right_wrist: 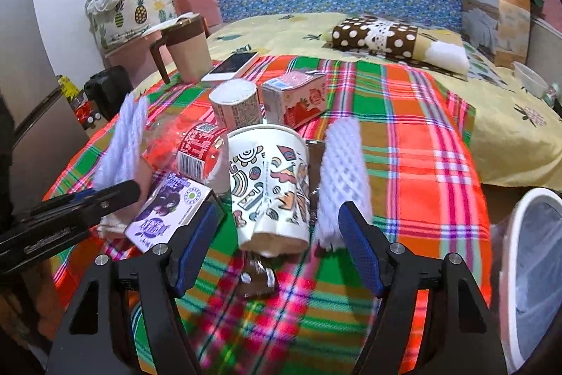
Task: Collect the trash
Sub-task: 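Grasp the patterned paper cup with the right tool while the left tool grasps the lavender foam net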
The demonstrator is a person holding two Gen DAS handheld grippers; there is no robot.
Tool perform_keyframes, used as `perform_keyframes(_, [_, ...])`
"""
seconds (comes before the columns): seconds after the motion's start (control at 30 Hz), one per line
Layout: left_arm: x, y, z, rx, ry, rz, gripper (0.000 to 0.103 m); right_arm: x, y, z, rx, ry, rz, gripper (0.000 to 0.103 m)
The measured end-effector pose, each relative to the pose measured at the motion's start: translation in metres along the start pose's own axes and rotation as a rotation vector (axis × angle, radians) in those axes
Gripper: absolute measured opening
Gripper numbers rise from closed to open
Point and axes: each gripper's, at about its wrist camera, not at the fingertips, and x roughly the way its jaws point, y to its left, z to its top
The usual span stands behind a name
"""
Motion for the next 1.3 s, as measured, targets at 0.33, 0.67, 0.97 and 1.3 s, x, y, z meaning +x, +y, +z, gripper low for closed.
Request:
perform_keyframes(0.33, [-0.014,0.003,-0.002,0.025,-0.027,-0.047,0.025,-0.001,-0.001,0.001,0.026,0.021,0.01,0.052])
perform_keyframes(0.67, [-0.039,-0.006,-0.004,0.05,-0.059,-0.073,0.025,-0.021,0.003,0.0,0.041,-0.03,0.045,0.052])
perform_keyframes(0.97, [-0.052,-0.025,-0.018,0.107,-0.038,-0.149,0.026,-0.035,-0.004,-0.007,0.072,-0.048,0.05,0.052])
perform_keyframes(1.3, [-0.04,-0.04,-0.028,0.161,0.003,-0.136,0.046,-0.041,-0.019,-0.018,0.108,-0.046,0.031,0.052])
